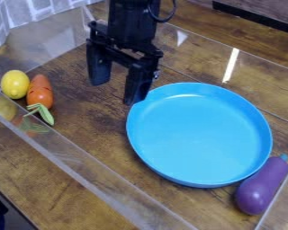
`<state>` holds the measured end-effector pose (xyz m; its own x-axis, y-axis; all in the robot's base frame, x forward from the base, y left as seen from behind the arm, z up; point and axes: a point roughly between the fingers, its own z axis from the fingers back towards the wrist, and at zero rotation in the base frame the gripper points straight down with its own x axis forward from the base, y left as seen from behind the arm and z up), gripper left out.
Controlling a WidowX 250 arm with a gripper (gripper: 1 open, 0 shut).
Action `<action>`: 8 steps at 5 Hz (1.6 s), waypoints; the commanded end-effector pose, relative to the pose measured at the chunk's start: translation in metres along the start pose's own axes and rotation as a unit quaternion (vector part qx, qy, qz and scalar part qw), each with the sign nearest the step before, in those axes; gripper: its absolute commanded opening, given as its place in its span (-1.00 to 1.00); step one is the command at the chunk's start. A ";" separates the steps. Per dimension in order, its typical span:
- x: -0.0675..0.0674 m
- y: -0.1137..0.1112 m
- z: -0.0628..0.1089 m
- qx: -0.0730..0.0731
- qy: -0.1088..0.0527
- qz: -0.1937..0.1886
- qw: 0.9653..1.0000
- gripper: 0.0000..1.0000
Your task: Put the lemon on the blue tray
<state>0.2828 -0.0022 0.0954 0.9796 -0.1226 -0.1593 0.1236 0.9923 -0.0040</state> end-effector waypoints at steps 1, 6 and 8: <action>-0.002 0.007 0.004 0.004 -0.010 -0.003 1.000 1.00; -0.014 0.015 -0.012 0.010 0.008 -0.031 0.999 1.00; -0.016 0.017 -0.017 0.013 0.011 -0.035 0.999 1.00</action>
<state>0.2634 0.0098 0.0745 0.9542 -0.2112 -0.2118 0.2159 0.9764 -0.0009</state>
